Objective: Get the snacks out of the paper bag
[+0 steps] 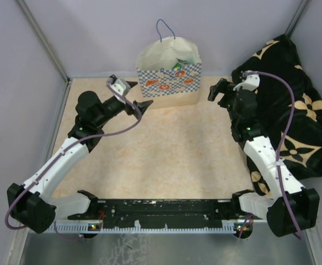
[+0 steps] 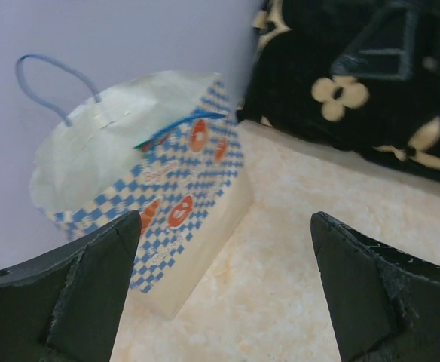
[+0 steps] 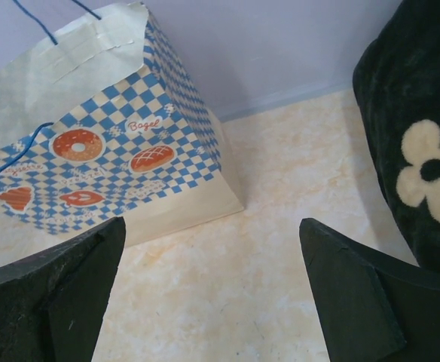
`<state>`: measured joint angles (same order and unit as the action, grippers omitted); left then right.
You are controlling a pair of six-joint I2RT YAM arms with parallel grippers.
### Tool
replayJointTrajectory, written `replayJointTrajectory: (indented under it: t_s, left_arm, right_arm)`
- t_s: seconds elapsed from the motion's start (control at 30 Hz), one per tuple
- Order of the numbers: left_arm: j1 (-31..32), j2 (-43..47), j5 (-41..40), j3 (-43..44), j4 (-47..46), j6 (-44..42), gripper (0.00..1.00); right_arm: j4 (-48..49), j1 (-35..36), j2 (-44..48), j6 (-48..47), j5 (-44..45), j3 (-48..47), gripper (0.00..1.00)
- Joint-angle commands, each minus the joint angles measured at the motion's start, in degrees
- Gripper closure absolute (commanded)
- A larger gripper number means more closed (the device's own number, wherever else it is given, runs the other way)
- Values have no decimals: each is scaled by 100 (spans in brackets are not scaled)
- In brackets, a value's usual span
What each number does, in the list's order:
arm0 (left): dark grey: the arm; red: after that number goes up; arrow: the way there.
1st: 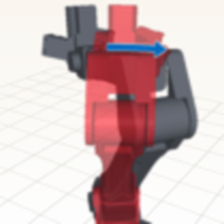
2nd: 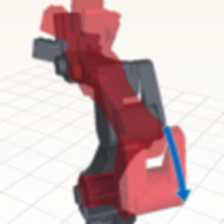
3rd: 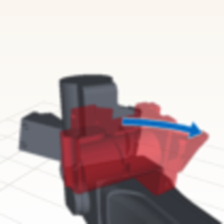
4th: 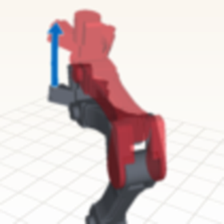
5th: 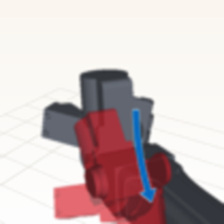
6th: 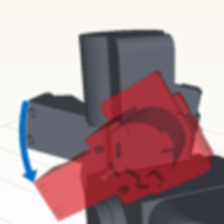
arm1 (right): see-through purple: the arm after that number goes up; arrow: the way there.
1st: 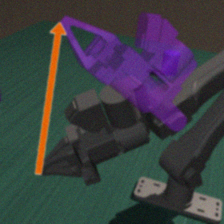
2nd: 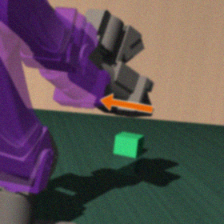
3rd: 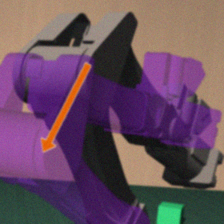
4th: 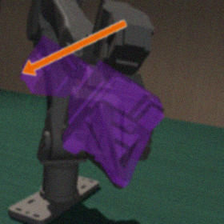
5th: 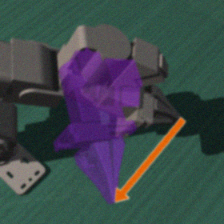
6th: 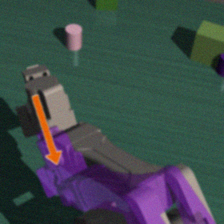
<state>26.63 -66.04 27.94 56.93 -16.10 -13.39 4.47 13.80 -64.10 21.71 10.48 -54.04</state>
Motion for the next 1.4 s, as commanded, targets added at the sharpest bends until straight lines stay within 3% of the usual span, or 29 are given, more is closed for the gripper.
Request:
replayJointTrajectory:
  t_s: [0.0, 0.2, 0.3, 0.57, 0.7, 0.77, 0.93, 1.03, 1.17, 1.27, 1.37]
  left_arm:
    - [-130, -411, -2256, 568, 196, 1343, 0]
    - [-985, -1813, -2738, 2172, 1300, 2459, 5]
    - [-1122, -2755, -3006, 3326, 1877, 2484, 1]
    - [-1134, -4819, -3140, 6018, 3201, 2237, 1]
    - [-1134, -5171, -2908, 6369, 3191, 2205, 1]
    - [-1134, -5218, -2914, 6378, 3158, 2193, 0]
    - [-1136, -5310, -2911, 6403, 3310, 2054, 1]
    - [-1121, -5228, -2755, 6165, 3321, 1992, 1]
    - [-1078, -5076, -2873, 5776, 3149, 1953, 3]
    - [-1004, -5051, -3054, 5734, 3148, 1857, 13]
    - [-884, -5005, -3264, 5693, 3121, 1740, 32]
  right_arm:
    - [-382, 118, -43, -94, 758, -485, 1]
    - [-562, 175, -1188, -302, 499, -1764, 1]
    - [-744, 175, -1865, -513, 535, -2702, 2]
    - [-2449, 175, -4507, -1070, 103, -6461, 10]
    - [-3573, 164, -6302, -1300, 5, -9204, 14]
    - [-3777, 154, -6908, -1390, -158, -9978, 16]
    - [-3047, 157, -6874, -1353, -279, -9115, 23]
    - [-3105, 153, -6919, -1285, -290, -9086, 32]
    - [-3155, 158, -6922, -1274, -259, -9072, 53]
    - [-3066, 158, -6761, -1251, -285, -8860, 73]
    - [-2875, 163, -6511, -1191, -322, -8443, 95]
